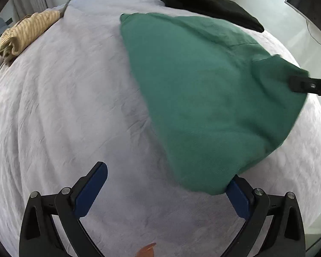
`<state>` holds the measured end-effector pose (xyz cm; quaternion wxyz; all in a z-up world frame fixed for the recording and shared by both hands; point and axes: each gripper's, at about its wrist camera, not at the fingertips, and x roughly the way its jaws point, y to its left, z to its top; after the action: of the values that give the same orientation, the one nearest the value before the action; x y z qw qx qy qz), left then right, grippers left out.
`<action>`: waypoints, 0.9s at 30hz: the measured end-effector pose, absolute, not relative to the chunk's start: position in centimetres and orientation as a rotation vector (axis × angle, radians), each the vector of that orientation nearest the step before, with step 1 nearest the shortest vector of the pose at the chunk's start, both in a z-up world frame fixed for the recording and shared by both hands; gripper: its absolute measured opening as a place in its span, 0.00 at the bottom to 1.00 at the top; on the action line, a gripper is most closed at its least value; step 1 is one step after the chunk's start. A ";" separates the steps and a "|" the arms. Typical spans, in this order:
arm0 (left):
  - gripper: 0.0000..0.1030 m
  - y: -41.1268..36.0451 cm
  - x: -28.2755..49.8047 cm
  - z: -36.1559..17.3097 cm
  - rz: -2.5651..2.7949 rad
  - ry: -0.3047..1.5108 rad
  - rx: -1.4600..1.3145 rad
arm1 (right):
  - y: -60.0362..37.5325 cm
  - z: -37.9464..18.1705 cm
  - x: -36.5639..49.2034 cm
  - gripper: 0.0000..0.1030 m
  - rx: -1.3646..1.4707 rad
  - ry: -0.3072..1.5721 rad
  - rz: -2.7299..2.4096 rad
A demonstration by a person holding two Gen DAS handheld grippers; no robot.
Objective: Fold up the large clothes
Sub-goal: 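Lay the green jacket down and release it with the right tool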
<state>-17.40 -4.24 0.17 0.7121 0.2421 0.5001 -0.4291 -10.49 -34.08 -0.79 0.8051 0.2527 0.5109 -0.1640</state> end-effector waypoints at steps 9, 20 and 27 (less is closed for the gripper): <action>1.00 -1.6 -18.0 -1.4 -0.929 1.177 0.617 | -37.1 -10.2 -17.2 0.05 0.945 1.069 -0.406; 1.00 -1.0 -11.4 2.9 -0.779 1.172 0.411 | -40.1 -3.2 -18.0 0.36 0.906 0.925 -0.463; 1.00 -7.4 -12.2 2.8 -0.842 1.139 0.376 | -41.6 -3.2 -10.2 0.27 0.786 0.921 -0.413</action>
<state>-12.17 -7.41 2.78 0.7433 0.1716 0.5200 -0.3843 -10.20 -41.62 -3.24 0.8024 0.3666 0.4299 -0.1925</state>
